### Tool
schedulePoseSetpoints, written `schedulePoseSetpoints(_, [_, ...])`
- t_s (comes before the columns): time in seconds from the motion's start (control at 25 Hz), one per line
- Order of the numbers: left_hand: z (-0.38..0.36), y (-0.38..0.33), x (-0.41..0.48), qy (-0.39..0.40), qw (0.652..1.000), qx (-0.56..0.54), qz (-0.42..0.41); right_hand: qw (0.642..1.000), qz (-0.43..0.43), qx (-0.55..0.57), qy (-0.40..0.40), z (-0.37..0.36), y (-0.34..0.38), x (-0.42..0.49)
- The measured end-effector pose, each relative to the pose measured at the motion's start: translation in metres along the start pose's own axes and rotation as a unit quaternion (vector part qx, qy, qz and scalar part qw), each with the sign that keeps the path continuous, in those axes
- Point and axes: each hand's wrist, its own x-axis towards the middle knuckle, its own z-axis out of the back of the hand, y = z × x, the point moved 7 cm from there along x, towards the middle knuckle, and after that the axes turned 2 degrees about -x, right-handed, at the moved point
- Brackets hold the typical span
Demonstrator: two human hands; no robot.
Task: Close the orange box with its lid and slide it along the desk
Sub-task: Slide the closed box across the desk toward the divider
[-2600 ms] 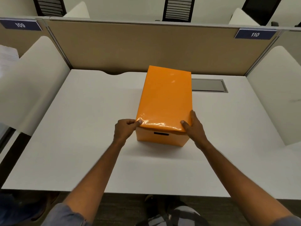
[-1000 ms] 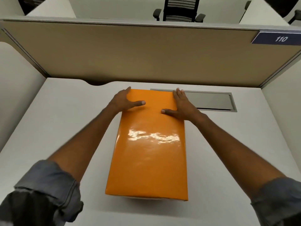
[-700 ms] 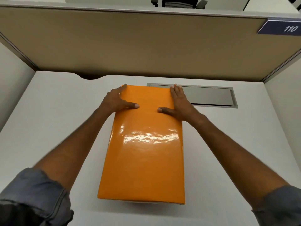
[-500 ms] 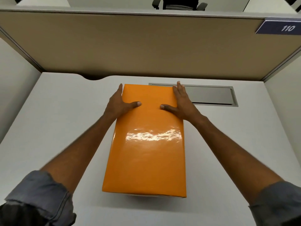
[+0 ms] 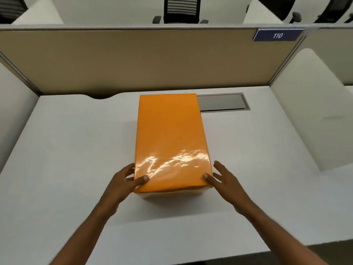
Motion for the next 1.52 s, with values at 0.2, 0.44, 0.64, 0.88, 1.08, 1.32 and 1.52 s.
schedulePoseSetpoints(0.2, [-0.003, 0.001, -0.017, -0.001, 1.000, 0.001, -0.027, 0.999, 0.030, -0.011, -0.037, -0.016, 0.004, -0.008])
schedulePoseSetpoints(0.44, [-0.004, -0.002, -0.019, 0.018, 1.000, -0.018, -0.011, 0.996, -0.013, 0.083, 0.012, -0.017, 0.001, 0.001])
schedulePoseSetpoints(0.64, [-0.004, 0.002, -0.015, -0.002, 0.999, -0.029, -0.016, 0.994, -0.054, 0.091, 0.008, -0.013, -0.001, 0.010])
schedulePoseSetpoints(0.88, [-0.002, 0.002, -0.009, -0.018, 0.999, -0.038, 0.017, 0.996, -0.063, 0.056, 0.001, -0.008, -0.001, 0.020])
schedulePoseSetpoints(1.08, [0.003, 0.008, -0.012, -0.034, 0.997, -0.061, 0.042, 0.998, -0.047, 0.049, 0.002, -0.010, 0.002, 0.025])
schedulePoseSetpoints(1.32, [0.032, 0.018, -0.029, -0.074, 0.992, -0.099, 0.035, 0.999, 0.005, 0.018, 0.033, -0.034, 0.038, 0.028])
schedulePoseSetpoints(1.52, [0.107, 0.007, -0.032, -0.118, 0.988, -0.098, 0.018, 0.997, 0.046, 0.028, 0.060, -0.092, 0.094, 0.038])
